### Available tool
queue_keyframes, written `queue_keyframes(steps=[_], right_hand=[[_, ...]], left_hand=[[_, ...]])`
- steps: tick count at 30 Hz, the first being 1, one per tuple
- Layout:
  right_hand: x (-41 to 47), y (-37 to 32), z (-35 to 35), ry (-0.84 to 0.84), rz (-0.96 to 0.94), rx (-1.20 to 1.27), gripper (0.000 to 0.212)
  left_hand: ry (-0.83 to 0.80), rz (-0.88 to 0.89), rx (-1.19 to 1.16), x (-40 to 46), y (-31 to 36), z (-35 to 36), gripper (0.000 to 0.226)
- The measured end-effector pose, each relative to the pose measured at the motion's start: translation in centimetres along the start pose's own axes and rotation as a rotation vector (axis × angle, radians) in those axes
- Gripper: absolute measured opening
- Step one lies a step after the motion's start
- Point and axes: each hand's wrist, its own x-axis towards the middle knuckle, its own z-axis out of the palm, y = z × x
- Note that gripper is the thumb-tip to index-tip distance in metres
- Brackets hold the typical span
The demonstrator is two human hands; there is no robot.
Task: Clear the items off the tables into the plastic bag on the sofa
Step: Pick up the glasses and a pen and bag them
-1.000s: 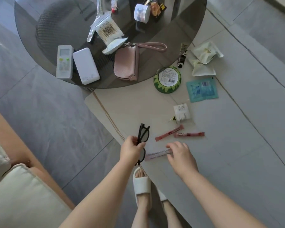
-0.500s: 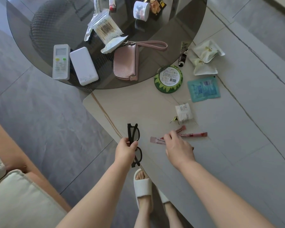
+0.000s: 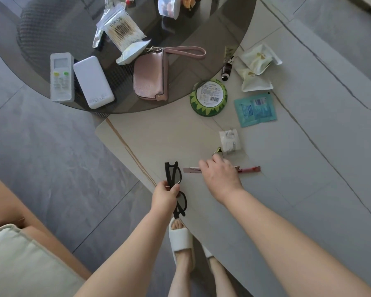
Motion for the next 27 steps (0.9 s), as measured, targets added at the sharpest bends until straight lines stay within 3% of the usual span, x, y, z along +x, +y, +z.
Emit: queue_keyframes(steps=[2,8,16,19,24,27], right_hand=[[-0.8,1.1,-0.8,0.008,0.050,-0.050,0.019],[-2.5,6.4,-0.1,-0.237,0.336,0.056,0.038],[-2.7,6.1,2.0,-0.256,0.381,0.113,0.024],[-2.6,5.3,0.8,-0.286,0.468,0.325,0.021],[-3.7,2.8,-3.0,-0.398,0.695,0.985,0.013],[-5.4,0.7,-6.2,-0.480,0.676,1.203,0.004]], left_hand=[[0.000,0.004,-0.009,-0.6,0.4,0.2,0.028],[-0.030,-0.019,-0.029,-1.5,0.1,1.2,0.029],[-0.011,-0.050,-0.033,-1.8,-0.8,1.2,0.030],[0.019,-0.053,-0.063,-2.8,-0.5,0.5,0.029],[0.037,-0.061,-0.188,-6.4,0.9,-1.1,0.027],[0.068,-0.062,-0.299,-9.5,1.9,-2.5,0.020]])
